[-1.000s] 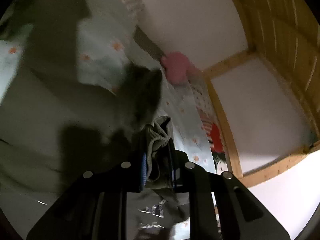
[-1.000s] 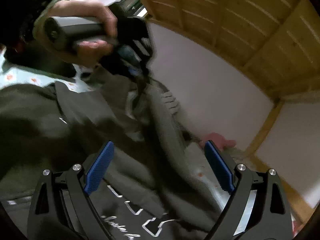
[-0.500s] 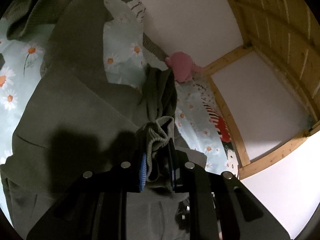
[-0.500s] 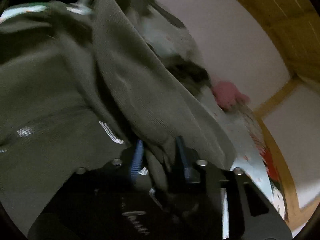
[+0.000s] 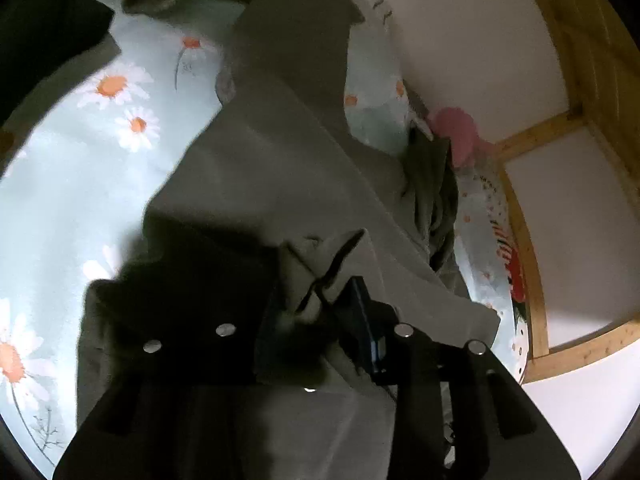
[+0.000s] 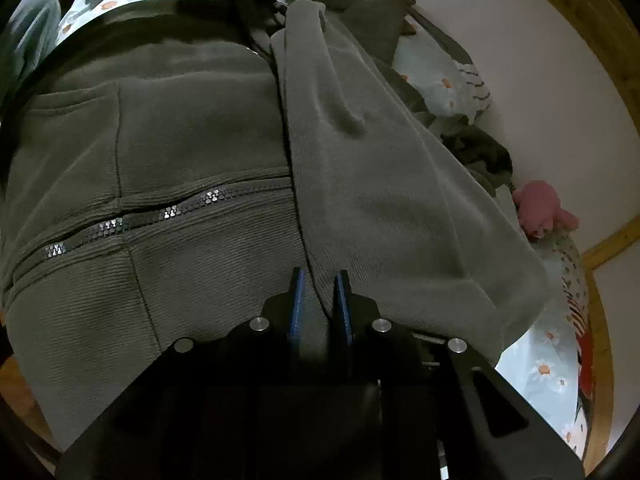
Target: Fold large clothes
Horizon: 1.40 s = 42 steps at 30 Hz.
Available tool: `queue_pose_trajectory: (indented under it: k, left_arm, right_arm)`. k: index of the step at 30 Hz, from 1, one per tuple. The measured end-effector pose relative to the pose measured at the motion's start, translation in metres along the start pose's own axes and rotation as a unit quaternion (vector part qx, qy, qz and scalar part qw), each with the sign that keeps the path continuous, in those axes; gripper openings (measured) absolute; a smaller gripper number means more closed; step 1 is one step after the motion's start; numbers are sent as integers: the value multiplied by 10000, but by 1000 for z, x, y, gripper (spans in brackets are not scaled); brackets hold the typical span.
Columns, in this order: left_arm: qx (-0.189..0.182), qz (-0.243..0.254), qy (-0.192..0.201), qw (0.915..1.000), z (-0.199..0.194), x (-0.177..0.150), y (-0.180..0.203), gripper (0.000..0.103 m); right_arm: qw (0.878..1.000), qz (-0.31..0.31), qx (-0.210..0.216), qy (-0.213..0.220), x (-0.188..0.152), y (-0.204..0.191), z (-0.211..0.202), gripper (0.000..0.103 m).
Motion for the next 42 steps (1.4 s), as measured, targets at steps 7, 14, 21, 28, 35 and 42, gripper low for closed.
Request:
queue_pose_trajectory:
  k: [7,14,21,28,35,42]
  left_arm:
    - [-559,363,-44,9978,-11,32,68,0]
    - [490,788,-13,9957,-18,45,74,34]
    - [391,-199,-813,9957,19,28,15,95]
    - [-109,-30,-971,9952,28,30,43,12]
    - [-782,864,98,9931,-21,80,98,13]
    - [991,568,-303,9930,35,48,-26,35]
  right_arm:
    - [9999,119,-84,22,7,-9,7,18]
    - [9961,479,701,252,10,-26,-10,18]
    - [9972,393,610,158,7,-31,-5,19]
    - [9972,440,557,244,10,-26,-7,19]
    - [9666,1882,188,1731,41,41,-53,47]
    - [8887,4208,-439,1766,9,134,-42,99]
Point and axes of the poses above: each gripper's, at about its wrist camera, not at the fingertips, and z roughly the way its jaws point, y to its right, x to its top, the point moved 10 cm from there along z, roughly the way its jaws point, and after that the axes turned 1 degree about y, right-handed, at the moved point
